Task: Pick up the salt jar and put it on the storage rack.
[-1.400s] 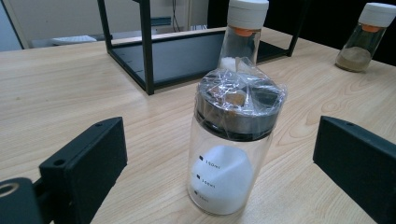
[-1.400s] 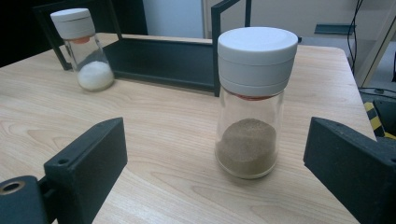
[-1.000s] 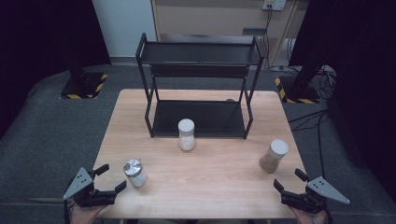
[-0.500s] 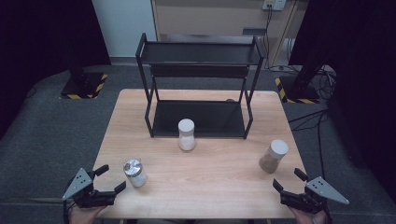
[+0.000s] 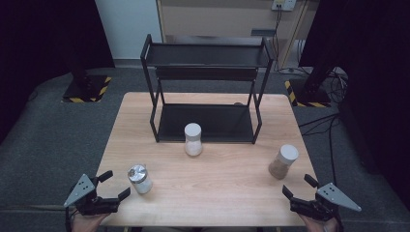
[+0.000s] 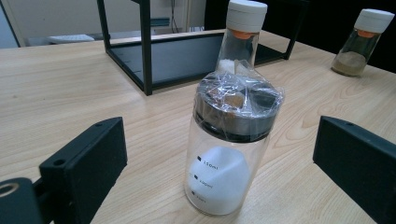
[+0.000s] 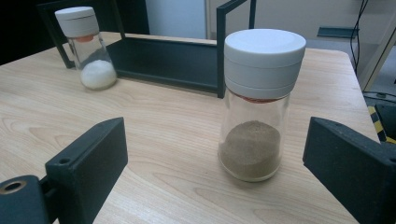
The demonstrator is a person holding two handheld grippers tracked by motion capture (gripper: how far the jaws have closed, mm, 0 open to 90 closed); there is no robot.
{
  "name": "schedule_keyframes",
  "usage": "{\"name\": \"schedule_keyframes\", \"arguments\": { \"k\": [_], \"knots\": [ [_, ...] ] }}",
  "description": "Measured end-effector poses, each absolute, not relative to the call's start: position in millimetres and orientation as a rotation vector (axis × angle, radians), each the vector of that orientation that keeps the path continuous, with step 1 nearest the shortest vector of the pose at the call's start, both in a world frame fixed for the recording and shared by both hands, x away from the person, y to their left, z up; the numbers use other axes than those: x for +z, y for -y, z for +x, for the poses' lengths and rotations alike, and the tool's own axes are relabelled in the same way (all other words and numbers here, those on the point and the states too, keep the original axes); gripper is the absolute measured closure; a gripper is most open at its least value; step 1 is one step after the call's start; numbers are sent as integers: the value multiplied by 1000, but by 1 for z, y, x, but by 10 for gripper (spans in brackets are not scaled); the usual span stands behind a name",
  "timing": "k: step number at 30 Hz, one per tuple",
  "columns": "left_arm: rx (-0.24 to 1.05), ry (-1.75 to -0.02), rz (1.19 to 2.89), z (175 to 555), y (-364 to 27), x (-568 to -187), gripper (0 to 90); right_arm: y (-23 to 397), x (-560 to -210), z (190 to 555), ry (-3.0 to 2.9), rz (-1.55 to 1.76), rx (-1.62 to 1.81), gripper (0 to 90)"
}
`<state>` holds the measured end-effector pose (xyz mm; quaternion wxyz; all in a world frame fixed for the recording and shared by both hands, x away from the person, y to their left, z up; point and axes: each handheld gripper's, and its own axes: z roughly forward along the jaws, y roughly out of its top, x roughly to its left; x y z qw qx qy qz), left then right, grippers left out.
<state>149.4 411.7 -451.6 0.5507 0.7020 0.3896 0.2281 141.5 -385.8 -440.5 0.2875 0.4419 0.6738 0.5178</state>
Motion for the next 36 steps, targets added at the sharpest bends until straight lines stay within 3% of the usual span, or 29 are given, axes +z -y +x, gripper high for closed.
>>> {"name": "schedule_keyframes", "arguments": {
  "k": [16,36],
  "knots": [
    [541,-944,1644,147,-412,-435,17,386,-441,142,-1801,1182,1381,68],
    [475,-964,1756,178,-401,-404,20,386,-441,142,-1802,1182,1378,71]
  ]
}}
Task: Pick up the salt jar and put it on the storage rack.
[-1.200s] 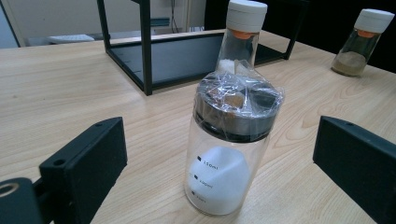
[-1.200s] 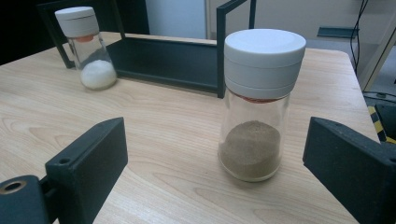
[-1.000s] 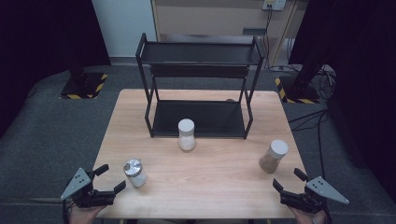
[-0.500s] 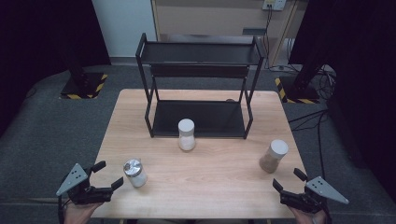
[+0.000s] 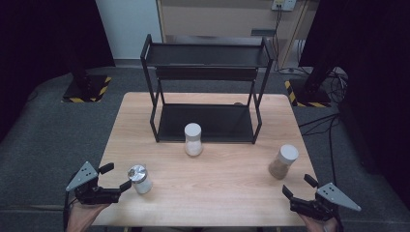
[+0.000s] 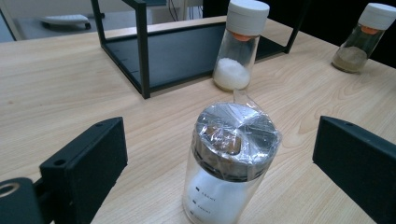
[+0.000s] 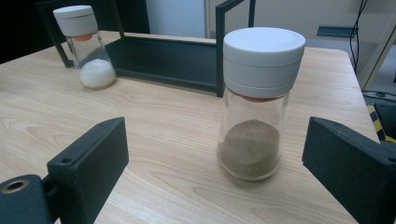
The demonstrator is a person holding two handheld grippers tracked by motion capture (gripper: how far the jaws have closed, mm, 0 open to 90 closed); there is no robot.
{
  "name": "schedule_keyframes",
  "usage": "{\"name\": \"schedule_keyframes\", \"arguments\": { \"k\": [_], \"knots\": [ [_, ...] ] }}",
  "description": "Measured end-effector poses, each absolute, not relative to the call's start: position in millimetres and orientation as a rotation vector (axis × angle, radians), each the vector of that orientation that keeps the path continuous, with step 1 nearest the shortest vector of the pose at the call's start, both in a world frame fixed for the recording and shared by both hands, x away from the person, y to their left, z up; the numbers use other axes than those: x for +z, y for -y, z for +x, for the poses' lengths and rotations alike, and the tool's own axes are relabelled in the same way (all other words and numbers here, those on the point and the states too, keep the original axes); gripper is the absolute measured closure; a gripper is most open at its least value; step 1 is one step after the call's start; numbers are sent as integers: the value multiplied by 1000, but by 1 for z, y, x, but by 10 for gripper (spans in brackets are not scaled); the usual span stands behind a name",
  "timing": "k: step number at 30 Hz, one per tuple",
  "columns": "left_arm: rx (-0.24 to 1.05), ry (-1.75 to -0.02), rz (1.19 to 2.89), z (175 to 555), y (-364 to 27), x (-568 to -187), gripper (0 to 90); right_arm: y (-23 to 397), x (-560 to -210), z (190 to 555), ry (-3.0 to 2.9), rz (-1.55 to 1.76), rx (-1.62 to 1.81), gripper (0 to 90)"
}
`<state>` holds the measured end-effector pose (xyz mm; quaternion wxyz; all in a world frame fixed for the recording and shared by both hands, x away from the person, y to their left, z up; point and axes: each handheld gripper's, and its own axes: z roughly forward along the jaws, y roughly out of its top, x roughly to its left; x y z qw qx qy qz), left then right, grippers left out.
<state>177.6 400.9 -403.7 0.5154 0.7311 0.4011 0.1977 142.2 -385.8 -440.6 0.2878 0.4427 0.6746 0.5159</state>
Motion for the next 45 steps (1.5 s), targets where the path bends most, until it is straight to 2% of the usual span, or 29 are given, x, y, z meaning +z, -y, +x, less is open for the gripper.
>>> {"name": "schedule_keyframes", "arguments": {
  "k": [24,28,34,45],
  "knots": [
    [425,-1005,1783,202,-370,-422,112,386,-441,142,-1802,1178,1380,74],
    [438,-1004,1790,203,-366,-424,159,386,-441,142,-1805,1175,1381,76],
    [481,-978,1791,200,-362,-433,297,386,-441,142,-1805,1174,1382,76],
    [558,-964,1806,193,-349,-431,333,386,-441,142,-1805,1171,1380,77]
  ]
}}
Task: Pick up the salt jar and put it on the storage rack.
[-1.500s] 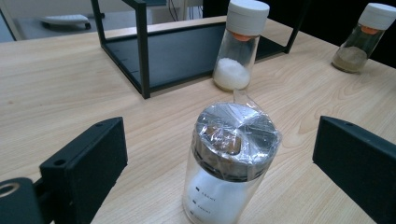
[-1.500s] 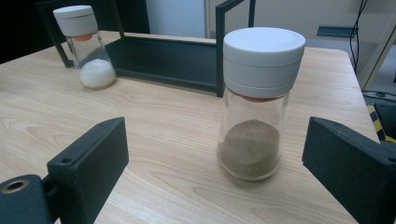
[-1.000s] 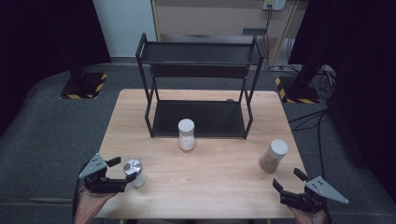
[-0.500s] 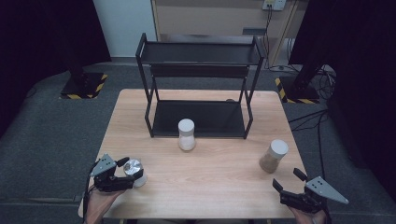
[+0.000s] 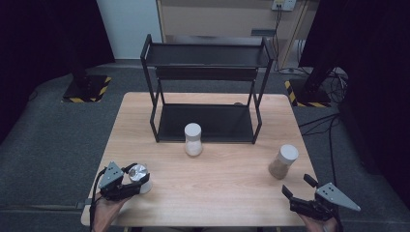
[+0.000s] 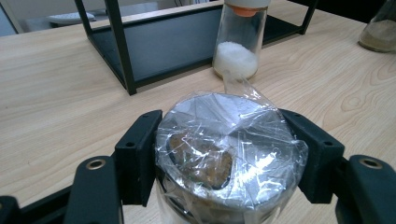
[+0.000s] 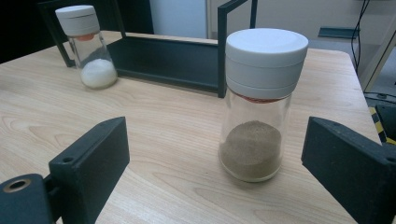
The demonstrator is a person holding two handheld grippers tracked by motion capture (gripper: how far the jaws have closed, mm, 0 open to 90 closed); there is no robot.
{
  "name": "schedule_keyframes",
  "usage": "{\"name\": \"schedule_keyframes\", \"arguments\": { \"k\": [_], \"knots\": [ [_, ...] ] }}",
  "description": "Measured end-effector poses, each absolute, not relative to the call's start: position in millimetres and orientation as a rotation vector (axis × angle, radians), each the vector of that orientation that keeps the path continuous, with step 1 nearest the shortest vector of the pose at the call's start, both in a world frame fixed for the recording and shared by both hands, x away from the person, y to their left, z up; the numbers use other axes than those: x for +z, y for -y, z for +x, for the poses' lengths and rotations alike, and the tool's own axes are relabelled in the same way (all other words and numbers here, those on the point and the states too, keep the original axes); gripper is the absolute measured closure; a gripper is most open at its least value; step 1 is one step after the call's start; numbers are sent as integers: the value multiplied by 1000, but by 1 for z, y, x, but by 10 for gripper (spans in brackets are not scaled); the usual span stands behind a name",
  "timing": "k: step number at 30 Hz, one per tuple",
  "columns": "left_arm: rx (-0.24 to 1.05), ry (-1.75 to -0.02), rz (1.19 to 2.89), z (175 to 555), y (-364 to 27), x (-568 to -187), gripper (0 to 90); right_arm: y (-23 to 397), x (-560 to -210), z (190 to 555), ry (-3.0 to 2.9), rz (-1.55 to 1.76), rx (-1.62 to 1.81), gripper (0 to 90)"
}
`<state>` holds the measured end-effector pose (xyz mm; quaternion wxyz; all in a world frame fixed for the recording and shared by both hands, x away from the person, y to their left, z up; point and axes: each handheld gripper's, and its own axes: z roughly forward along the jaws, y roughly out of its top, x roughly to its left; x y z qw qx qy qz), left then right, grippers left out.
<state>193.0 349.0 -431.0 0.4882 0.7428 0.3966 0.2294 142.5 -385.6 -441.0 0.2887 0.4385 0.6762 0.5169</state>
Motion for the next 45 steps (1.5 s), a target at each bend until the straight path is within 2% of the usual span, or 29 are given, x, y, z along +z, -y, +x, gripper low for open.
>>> {"name": "schedule_keyframes", "arguments": {
  "k": [21,30,45],
  "knots": [
    [549,-972,1789,225,-320,-408,333,386,-441,143,-1805,1167,1385,77],
    [545,-983,1764,254,-306,-396,333,387,-442,143,-1804,1169,1387,77],
    [626,-1024,1767,301,-272,-384,333,388,-442,143,-1802,1169,1395,77]
  ]
}}
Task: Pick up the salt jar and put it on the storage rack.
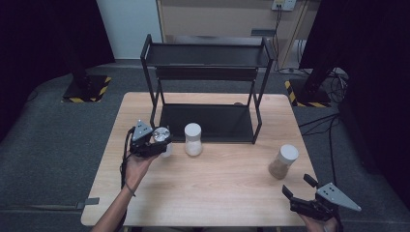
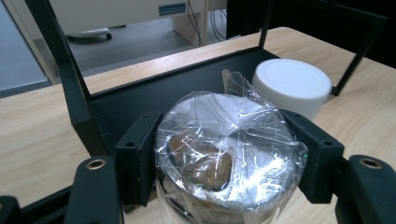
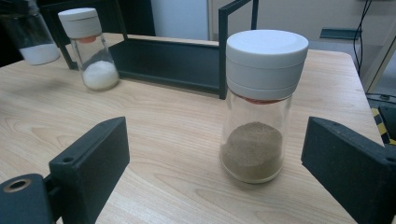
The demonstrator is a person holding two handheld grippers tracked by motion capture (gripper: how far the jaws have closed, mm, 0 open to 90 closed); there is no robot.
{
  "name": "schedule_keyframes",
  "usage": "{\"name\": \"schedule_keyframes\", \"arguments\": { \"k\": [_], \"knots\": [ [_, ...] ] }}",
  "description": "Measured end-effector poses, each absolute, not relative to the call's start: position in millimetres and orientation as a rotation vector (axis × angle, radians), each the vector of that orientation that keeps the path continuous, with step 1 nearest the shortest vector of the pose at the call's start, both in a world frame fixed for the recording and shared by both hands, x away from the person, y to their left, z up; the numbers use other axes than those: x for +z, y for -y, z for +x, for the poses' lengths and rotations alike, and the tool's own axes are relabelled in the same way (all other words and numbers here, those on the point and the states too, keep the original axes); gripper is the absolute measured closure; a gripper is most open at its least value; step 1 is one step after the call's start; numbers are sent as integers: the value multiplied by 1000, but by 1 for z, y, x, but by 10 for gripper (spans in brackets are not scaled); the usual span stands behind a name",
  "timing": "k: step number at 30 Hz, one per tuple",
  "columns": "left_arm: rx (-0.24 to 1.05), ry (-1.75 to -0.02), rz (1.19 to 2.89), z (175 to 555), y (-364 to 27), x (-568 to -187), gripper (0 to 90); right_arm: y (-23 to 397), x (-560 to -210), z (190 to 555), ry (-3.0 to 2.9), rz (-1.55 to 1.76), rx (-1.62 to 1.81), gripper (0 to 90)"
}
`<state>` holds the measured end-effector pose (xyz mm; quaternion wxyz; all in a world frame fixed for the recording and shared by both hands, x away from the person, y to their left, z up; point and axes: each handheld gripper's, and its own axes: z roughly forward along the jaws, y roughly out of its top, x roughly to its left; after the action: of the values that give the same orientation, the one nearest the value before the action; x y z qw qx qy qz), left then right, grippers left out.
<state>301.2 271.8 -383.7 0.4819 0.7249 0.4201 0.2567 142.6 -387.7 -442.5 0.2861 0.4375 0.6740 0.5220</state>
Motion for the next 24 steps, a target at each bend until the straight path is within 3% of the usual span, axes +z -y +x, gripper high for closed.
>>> {"name": "schedule_keyframes", "arguments": {
  "k": [24],
  "knots": [
    [703,-1144,1720,363,-230,-390,334,389,-444,144,-1803,1171,1408,79]
  ]
}}
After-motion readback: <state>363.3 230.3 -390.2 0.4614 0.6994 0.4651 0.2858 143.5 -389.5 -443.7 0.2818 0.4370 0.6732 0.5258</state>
